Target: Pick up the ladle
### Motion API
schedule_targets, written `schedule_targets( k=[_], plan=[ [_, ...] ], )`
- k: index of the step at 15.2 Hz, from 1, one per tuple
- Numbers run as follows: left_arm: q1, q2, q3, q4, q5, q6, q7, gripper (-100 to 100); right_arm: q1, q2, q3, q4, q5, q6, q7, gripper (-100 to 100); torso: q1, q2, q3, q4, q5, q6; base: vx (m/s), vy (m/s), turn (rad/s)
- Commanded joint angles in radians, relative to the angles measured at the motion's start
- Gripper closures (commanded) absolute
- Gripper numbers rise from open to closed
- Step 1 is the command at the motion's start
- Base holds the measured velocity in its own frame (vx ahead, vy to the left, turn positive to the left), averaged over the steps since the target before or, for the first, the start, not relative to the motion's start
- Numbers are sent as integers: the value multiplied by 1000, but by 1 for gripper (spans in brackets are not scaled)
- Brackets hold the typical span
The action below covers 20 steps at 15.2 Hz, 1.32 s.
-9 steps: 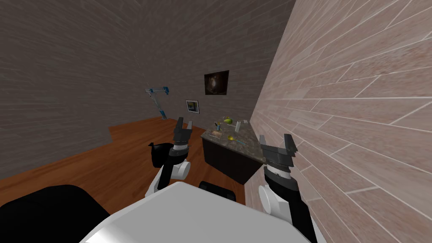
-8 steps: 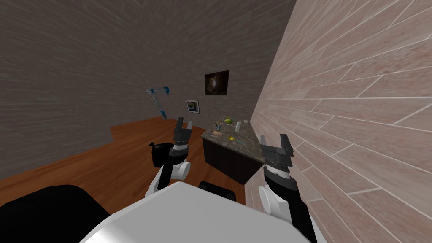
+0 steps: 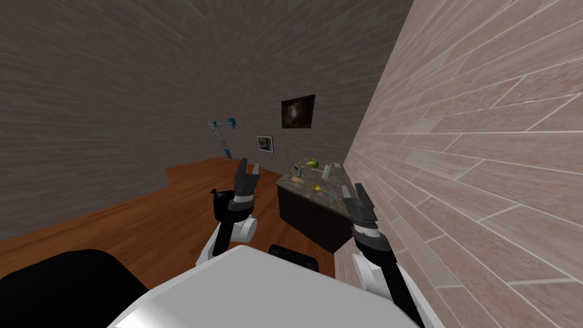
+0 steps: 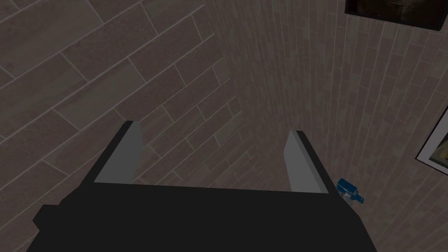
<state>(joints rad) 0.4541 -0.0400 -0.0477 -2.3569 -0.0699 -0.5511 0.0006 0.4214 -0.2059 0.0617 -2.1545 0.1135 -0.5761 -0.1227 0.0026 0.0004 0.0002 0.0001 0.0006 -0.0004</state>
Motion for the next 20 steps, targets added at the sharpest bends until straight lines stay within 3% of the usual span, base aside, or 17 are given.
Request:
schedule_targets(
  k=[1,9,10,11,12,13,18,20],
  plan=[
    [0,0,0,0,0,0,0,0,-13,-49,3,38,41,-7,8,-100,0,0,0,0,0,0,-11,38,102],
    [0,0,0,0,0,0,0,0,-55,-197,12,169,174,-35,30,-100,0,0,0,0,0,0,-5,39,130],
    [0,0,0,0,0,0,0,0,-66,-228,15,206,211,-43,36,-100,0,0,0,0,0,0,-4,37,152],
    [0,0,0,0,0,0,0,0,-66,-238,15,206,212,-43,36,-100,0,0,0,0,0,0,-3,35,123],
    [0,0,0,0,0,0,0,0,-78,-269,18,244,245,-50,42,-100,0,0,0,0,0,0,-1,43,153],
    [0,0,0,0,0,0,0,0,-78,-280,18,244,250,-50,42,-100,0,0,0,0,0,0,1,41,118],
    [0,0,0,0,0,0,0,0,-112,-390,28,355,362,-74,58,-100,0,-1,0,0,0,0,4,43,149],
    [0,0,0,0,0,0,0,0,-112,-412,28,364,370,-74,58,-100,0,-1,-1,0,0,0,10,32,87]
  ],
)
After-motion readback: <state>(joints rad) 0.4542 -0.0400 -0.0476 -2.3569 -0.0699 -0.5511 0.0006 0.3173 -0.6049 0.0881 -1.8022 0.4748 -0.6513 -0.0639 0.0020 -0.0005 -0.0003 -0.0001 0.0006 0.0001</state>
